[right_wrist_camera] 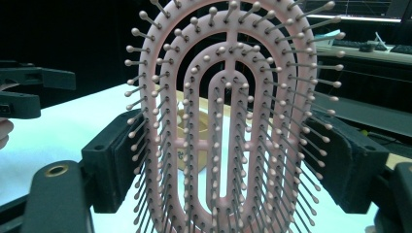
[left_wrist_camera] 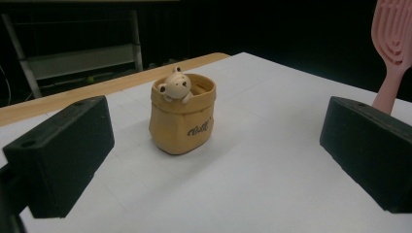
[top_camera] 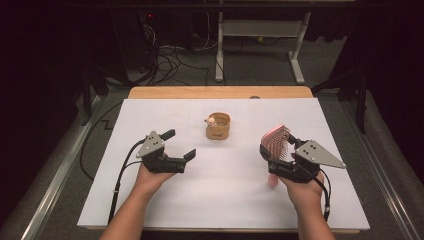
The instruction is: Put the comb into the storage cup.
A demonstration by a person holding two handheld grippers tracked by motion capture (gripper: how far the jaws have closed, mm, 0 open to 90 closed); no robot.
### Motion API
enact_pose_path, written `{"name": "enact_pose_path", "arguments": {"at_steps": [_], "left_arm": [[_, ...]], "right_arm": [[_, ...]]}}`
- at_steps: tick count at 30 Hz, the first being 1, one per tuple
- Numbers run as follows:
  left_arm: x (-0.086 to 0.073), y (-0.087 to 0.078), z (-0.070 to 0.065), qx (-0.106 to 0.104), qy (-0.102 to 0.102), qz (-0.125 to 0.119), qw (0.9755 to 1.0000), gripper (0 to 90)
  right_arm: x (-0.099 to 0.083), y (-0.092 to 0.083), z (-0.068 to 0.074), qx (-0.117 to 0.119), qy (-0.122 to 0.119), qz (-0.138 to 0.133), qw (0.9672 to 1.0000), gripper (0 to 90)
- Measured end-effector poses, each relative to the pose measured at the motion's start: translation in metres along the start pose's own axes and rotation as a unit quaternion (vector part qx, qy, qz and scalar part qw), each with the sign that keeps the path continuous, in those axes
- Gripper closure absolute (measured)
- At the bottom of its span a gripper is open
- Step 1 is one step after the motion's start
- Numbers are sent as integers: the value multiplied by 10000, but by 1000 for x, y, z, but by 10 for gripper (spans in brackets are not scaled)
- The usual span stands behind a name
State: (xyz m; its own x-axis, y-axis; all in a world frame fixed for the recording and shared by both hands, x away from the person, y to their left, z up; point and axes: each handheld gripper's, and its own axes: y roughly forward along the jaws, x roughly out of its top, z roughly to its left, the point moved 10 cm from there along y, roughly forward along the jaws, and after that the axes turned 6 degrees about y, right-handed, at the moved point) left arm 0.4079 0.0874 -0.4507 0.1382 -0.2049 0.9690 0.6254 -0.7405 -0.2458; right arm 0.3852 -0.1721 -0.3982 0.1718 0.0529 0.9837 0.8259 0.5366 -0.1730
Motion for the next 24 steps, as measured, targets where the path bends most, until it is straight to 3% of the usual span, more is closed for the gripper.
{"name": "enact_pose_path", "arguments": {"at_steps": [4, 8, 13, 24], "left_arm": [[-2, -2, -6, -79, 38, 48, 9999, 0], [-3, -7, -5, -18, 134, 85, 9999, 0], [-4, -12, -4, -40, 14, 79, 10000, 0], [-3, -14, -7, -78, 46, 62, 9999, 0]], "right_arm": [[1, 0, 1, 52, 98, -28, 9999, 205], [1, 1, 2, 69, 107, -35, 9999, 205], [3, 5, 7, 98, 24, -39, 9999, 205], [6, 22, 22, 260, 57, -9, 9996, 205]]}}
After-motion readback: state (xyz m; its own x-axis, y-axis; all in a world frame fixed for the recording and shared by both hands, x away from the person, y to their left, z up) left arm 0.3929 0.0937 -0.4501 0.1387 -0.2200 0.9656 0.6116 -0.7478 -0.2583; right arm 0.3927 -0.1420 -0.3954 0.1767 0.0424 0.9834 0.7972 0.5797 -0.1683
